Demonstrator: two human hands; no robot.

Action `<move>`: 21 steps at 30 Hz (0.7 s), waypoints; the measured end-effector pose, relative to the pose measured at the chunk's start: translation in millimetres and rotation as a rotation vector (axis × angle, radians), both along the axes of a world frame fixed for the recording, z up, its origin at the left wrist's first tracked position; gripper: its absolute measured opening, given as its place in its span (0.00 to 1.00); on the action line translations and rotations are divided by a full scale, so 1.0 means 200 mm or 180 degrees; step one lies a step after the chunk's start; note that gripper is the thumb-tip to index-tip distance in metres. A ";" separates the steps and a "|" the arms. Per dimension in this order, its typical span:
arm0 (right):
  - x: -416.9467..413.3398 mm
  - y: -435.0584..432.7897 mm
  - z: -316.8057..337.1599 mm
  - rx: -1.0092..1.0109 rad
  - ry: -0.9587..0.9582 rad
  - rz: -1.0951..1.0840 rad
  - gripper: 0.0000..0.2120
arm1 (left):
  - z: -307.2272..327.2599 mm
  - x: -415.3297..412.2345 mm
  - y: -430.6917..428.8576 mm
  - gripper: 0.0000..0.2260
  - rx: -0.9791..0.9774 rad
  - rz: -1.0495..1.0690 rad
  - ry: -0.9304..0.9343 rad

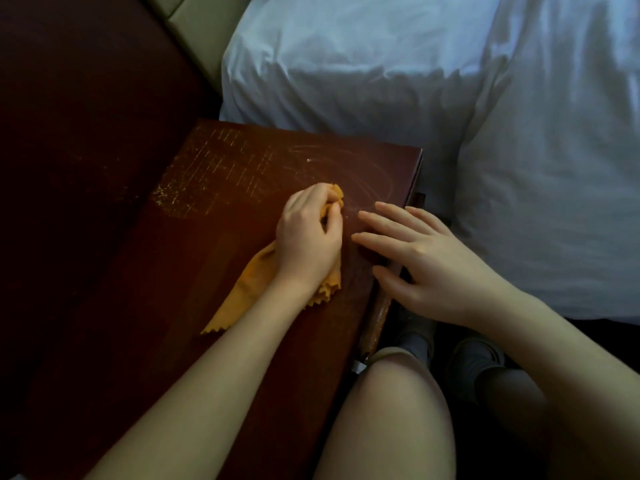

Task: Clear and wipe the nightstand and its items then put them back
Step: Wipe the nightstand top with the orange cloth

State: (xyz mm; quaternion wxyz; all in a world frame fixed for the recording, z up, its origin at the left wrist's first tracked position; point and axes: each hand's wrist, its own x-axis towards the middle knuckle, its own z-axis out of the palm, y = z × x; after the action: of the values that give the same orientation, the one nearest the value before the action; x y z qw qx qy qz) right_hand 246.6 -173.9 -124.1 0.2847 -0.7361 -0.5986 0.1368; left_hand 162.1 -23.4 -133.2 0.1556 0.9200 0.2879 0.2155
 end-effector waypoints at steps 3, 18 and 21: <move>0.00 0.01 0.02 0.0070 0.0046 -0.0145 0.22 | 0.00 -0.07 -0.05 0.04 0.0005 -0.0433 0.0108; 0.04 -0.02 -0.02 0.0000 0.0069 -0.0159 0.19 | 0.00 0.00 0.03 0.03 0.0045 0.0038 -0.0026; 0.04 -0.01 -0.01 0.0062 0.0079 -0.0237 0.19 | 0.01 0.01 -0.01 0.03 0.0026 -0.0304 0.0021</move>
State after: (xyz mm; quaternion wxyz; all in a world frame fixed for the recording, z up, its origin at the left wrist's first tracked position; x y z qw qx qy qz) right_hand 253.9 -176.8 -125.6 0.3042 -0.7533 -0.5686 0.1294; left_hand 163.5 -25.7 -132.0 0.1610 0.9341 0.2432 0.2060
